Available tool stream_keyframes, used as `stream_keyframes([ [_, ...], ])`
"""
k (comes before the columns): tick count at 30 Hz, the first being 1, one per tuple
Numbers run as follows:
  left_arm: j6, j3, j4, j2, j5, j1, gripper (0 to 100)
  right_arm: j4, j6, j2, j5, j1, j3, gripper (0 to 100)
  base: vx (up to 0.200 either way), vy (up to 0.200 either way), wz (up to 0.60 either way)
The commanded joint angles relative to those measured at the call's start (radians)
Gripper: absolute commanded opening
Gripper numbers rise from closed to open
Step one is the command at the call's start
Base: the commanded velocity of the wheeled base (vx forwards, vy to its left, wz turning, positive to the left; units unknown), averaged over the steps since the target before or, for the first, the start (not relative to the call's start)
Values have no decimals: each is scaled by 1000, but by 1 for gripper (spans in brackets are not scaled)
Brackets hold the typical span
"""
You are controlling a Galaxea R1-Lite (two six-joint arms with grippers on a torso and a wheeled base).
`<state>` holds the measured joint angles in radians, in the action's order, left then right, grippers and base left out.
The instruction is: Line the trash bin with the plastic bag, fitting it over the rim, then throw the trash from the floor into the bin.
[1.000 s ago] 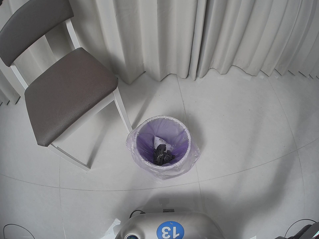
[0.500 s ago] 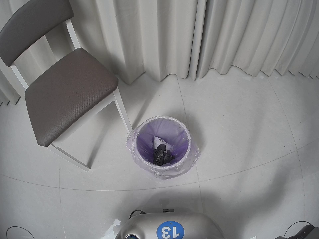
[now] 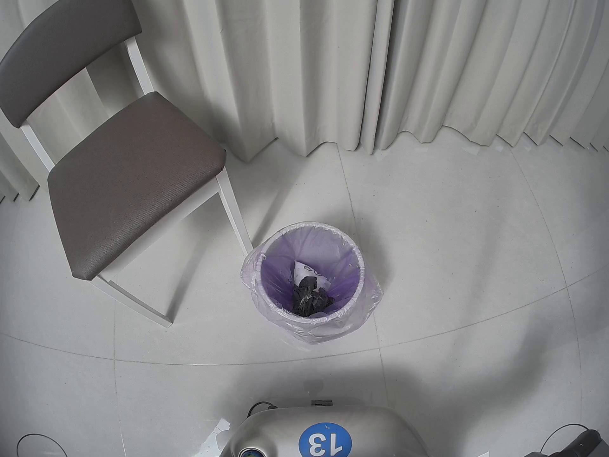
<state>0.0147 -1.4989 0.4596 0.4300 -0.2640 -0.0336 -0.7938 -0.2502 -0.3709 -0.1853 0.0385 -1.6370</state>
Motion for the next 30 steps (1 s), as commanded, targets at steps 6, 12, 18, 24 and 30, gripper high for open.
stream_keyframes([
  [6,74,20,100,-103,91,-55,100,-114,2,150,0,-66,-6,100,0,0,0],
  [12,156,48,105,-149,143,-123,100,-176,23,225,6,-68,5,100,0,0,0],
  [18,222,51,111,-172,190,-152,100,-186,69,314,15,-66,57,100,0,0,0],
  [24,222,63,111,-192,181,-120,100,-180,75,348,53,-52,46,100,0,0,0],
  [30,222,121,117,-251,178,-63,100,-212,85,371,129,-43,31,100,0,0,0],
])
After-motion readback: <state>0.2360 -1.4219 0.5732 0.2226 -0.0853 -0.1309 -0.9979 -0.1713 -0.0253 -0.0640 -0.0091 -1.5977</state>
